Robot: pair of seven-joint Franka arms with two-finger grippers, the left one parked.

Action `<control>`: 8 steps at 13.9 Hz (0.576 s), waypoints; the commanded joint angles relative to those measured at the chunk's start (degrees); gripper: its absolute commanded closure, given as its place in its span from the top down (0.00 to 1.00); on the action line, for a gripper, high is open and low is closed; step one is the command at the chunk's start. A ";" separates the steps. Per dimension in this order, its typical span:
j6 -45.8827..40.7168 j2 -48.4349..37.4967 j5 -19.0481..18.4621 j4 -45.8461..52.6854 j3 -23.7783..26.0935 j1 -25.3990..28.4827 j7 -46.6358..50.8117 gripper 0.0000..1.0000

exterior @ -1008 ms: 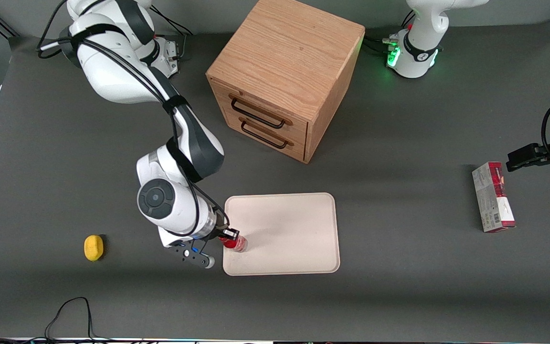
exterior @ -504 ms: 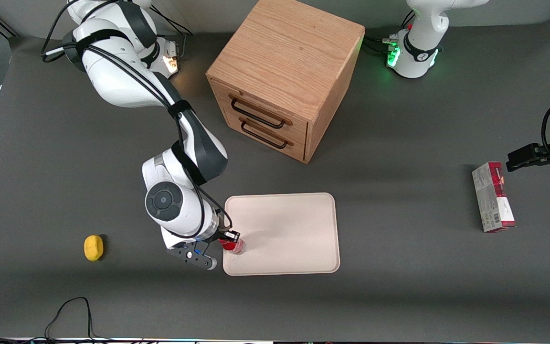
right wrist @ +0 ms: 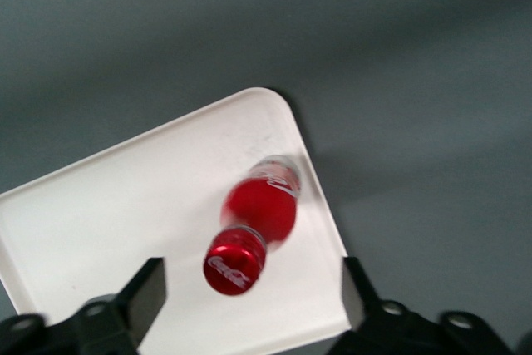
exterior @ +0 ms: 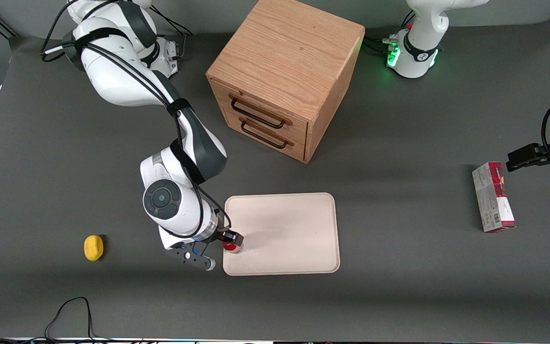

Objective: Place coke bottle on tray

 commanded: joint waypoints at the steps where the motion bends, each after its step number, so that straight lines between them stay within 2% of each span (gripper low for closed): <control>1: -10.00 -7.61 -0.54 -3.56 -0.16 -0.44 -8.22 1.00; 3: -9.71 -18.14 0.69 -17.49 -0.08 -4.03 -12.73 1.00; 6: -0.93 -34.67 1.49 -40.88 -0.25 -8.25 -21.08 1.00; 8: -0.20 -42.59 1.75 -49.52 -2.95 -9.14 -25.73 1.00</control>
